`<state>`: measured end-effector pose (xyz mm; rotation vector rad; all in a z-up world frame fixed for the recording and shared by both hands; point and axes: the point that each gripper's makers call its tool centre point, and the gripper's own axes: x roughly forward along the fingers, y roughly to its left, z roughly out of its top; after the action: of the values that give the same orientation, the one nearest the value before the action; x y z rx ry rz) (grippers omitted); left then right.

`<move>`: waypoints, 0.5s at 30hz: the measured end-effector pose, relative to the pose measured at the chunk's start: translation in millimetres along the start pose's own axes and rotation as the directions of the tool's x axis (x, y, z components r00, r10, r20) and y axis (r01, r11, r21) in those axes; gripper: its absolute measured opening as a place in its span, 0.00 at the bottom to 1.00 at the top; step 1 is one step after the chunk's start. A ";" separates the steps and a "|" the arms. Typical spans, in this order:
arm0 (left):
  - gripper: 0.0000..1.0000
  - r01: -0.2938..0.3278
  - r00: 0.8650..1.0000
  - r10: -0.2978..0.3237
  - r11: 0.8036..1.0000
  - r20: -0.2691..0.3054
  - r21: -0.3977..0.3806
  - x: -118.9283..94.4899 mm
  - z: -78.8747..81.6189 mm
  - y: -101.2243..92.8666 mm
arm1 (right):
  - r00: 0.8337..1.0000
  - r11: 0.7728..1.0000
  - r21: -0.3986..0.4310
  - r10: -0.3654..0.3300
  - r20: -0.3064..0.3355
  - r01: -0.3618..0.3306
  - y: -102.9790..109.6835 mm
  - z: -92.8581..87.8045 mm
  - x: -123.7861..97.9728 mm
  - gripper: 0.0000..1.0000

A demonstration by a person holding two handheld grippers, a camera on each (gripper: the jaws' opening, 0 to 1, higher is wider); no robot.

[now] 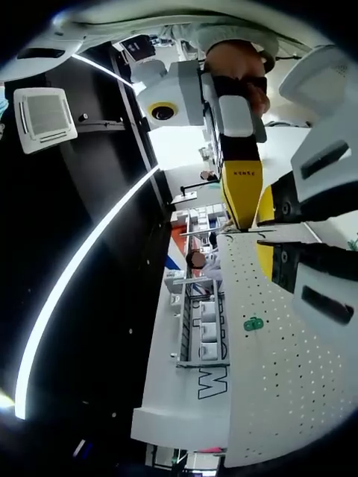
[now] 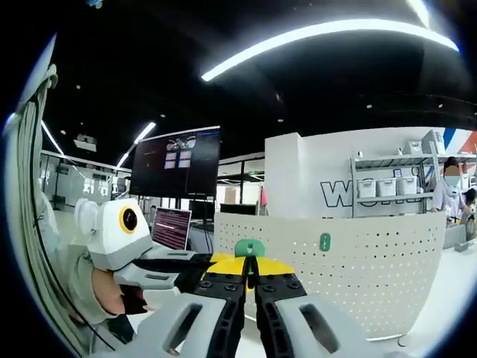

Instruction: Insert the hook assembly into the mounting plate slot until the hook locks in place.

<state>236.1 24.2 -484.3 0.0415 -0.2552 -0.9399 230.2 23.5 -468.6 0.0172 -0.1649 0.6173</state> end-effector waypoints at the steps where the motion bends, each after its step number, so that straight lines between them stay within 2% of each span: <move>1: 0.12 -0.003 1.000 0.003 1.000 -0.003 0.001 -0.5 -0.4 0.4 | 1.000 1.000 0.002 0.000 0.000 0.000 0.0 -0.1 0.0 0.00; 15: 0.25 -0.063 0.997 0.064 0.998 -0.034 0.029 -11.3 -4.9 10.1 | 1.000 1.000 0.022 0.008 0.012 -0.008 -1.6 0.0 4.1 0.00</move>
<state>238.9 38.9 -489.8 0.0753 -0.2364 -0.8717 234.5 24.6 -467.9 0.0418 -0.1691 0.6274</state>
